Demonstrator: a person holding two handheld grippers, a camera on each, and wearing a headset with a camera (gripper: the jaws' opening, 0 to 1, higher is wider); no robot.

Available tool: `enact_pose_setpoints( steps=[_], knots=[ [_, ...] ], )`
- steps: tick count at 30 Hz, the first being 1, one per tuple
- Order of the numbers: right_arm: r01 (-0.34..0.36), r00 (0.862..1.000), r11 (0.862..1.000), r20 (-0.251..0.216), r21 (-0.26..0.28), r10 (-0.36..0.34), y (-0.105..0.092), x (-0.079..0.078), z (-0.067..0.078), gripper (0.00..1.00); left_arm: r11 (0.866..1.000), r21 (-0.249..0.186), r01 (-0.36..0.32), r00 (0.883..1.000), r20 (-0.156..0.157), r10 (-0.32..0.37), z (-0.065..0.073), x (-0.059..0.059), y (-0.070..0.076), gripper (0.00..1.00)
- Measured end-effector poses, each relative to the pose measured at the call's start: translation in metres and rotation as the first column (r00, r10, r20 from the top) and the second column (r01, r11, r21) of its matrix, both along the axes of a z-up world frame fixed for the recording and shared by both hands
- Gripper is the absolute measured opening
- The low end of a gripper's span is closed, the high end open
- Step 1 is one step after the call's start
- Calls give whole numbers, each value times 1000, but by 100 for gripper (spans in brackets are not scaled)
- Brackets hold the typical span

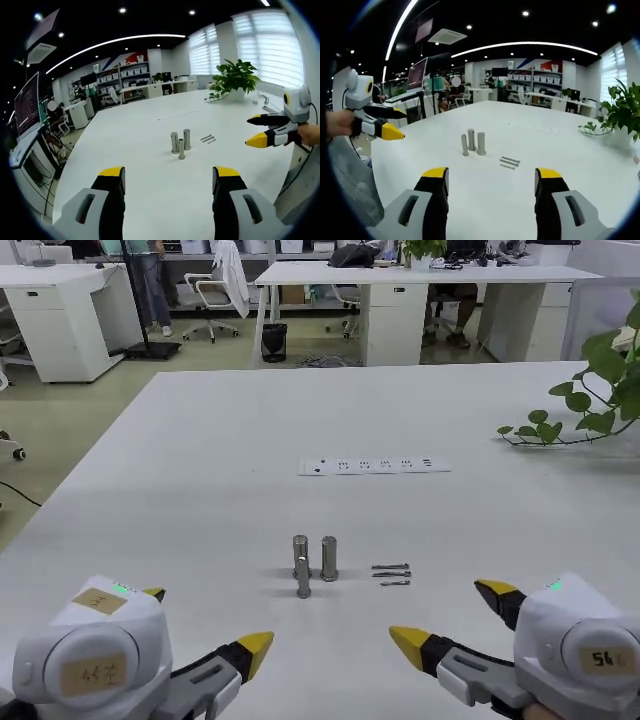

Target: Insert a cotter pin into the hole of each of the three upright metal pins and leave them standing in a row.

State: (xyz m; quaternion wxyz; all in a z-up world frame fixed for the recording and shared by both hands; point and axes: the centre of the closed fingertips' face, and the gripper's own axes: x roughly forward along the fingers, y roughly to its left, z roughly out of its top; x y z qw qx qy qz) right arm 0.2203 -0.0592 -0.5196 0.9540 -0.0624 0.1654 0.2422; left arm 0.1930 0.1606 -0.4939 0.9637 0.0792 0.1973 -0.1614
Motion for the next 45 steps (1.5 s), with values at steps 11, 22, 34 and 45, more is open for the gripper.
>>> enact_pose_setpoints(
  steps=[11, 22, 34, 45],
  knots=[
    [3, 1000, 1000, 8, 4, -3, -1, 1, 1, 70, 1000, -7, 8, 1000, -13, -8, -2, 0, -3, 69],
    [-10, 1000, 1000, 22, -3, 10, 2, 1, 3, 70, 1000, -7, 10, 1000, -16, -11, -3, 0, -3, 69],
    [-13, 1000, 1000, 26, -4, 14, 3, 0, 5, 69, 1000, -5, 17, 1000, -15, -17, -2, 1, -4, 67],
    [-24, 999, 1000, 26, 13, 23, 5, -2, 10, 66, 998, -18, 61, 998, -17, -62, -6, 19, -13, 61]
  ],
)
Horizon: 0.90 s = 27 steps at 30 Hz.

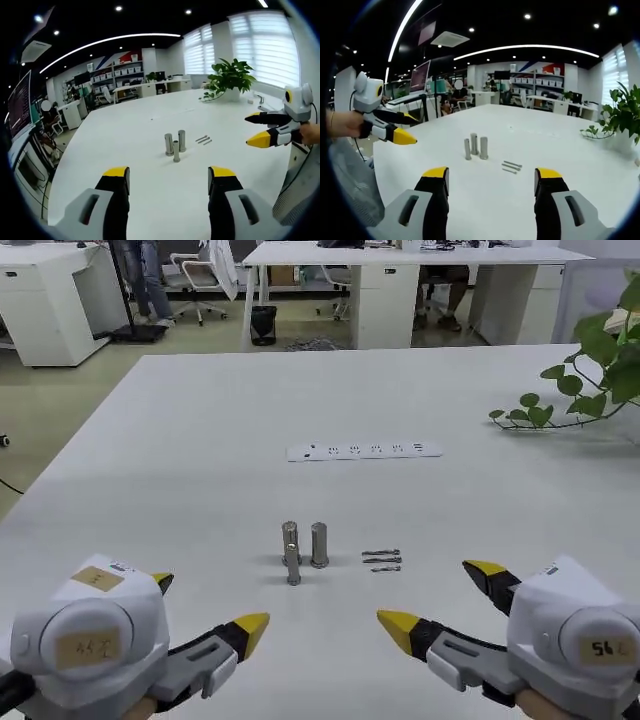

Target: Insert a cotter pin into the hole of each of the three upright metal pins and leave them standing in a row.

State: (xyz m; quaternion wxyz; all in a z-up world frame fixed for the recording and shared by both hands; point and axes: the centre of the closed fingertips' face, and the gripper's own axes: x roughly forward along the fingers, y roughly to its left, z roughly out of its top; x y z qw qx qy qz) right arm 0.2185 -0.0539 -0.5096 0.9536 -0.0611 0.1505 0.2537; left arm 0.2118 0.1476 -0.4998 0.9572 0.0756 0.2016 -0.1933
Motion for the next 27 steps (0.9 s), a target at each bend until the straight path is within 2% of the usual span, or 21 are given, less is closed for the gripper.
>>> enact_pose_setpoints(
  steps=[5, 12, 17, 22, 27],
  knots=[
    [3, 1000, 1000, 0, 9, -3, 0, 1, 3, 66, 999, 13, 37, 999, 2, -37, -4, 15, -8, 58],
    [-11, 1000, 1000, -6, 9, 11, 5, 1, 12, 65, 997, -8, 83, 997, 5, -83, -8, 36, -23, 54],
    [-33, 999, 999, -39, 15, 34, 10, 0, 13, 66, 994, -16, 112, 994, 0, -112, -13, 51, -30, 52],
    [-40, 997, 998, -67, 41, 43, 11, 2, 16, 67, 990, -4, 142, 990, -8, -142, -22, 62, -36, 49],
    [-54, 994, 998, -97, 22, 56, 11, 4, 12, 67, 986, -1, 168, 985, -27, -168, -32, 70, -44, 45]
  ],
)
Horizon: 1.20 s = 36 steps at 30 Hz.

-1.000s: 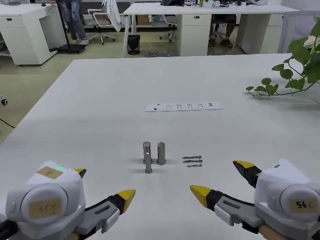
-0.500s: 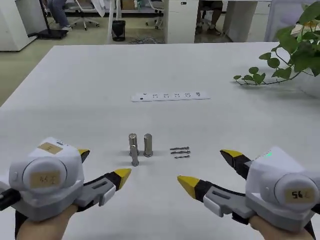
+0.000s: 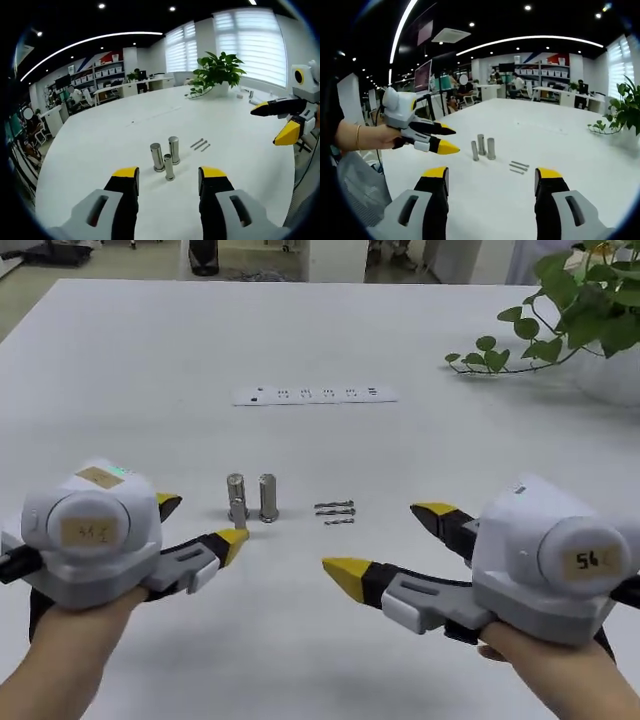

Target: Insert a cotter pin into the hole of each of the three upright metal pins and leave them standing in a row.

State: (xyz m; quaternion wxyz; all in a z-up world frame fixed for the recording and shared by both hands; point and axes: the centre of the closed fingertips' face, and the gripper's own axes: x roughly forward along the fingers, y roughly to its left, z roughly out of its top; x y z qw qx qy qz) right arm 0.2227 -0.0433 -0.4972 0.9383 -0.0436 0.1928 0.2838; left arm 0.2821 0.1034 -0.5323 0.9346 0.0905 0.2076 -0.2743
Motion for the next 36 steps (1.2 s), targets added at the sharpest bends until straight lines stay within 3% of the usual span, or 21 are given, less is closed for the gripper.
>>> enact_pose_setpoints(
  steps=[7, 14, 18, 27, 36],
  knots=[
    [-14, 1000, 1000, -25, -8, 14, 0, 2, -8, 67, 999, 10, 34, 999, -26, -34, -16, 10, -9, 40],
    [-16, 999, 1000, -45, -16, 16, -2, 4, -17, 66, 999, 0, 49, 998, -28, -49, -26, 22, -16, 31],
    [-29, 998, 999, -53, -29, 27, -2, 3, -22, 65, 998, -41, 45, 997, -53, -47, -31, 27, -17, 24],
    [-50, 997, 997, -54, -60, 47, 2, 4, -31, 64, 997, -29, 78, 996, -30, -79, -35, 36, -22, 14],
    [-58, 997, 997, -62, -60, 54, 3, 9, -34, 64, 994, -3, 109, 993, -34, -109, -42, 36, -25, 6]
  ],
)
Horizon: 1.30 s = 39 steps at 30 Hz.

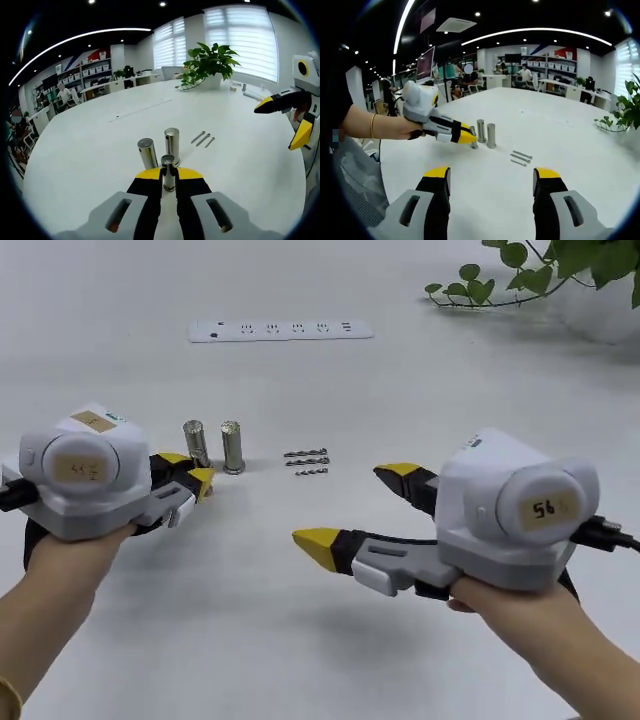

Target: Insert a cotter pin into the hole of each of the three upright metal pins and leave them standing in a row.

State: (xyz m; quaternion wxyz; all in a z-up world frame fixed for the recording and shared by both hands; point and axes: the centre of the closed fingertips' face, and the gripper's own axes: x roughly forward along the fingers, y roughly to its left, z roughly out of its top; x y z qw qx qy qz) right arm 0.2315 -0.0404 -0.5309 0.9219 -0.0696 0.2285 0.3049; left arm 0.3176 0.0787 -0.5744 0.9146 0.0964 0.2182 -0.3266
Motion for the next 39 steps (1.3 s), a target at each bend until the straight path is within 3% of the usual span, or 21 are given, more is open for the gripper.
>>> enact_pose_setpoints(
  steps=[13, 25, 39],
  knots=[
    [14, 1000, 1000, -7, 2, -14, -2, 3, -2, 64, 999, -17, 51, 999, -4, -51, -1, -1, -3, 5],
    [16, 1000, 1000, -4, 4, -16, -2, 1, 0, 64, 993, -20, 118, 993, 3, -118, 8, -21, -21, 5],
    [-6, 1000, 1000, -19, -15, 6, -2, -3, -4, 63, 989, -35, 145, 989, -8, -145, 9, -34, -36, 5]
  ],
)
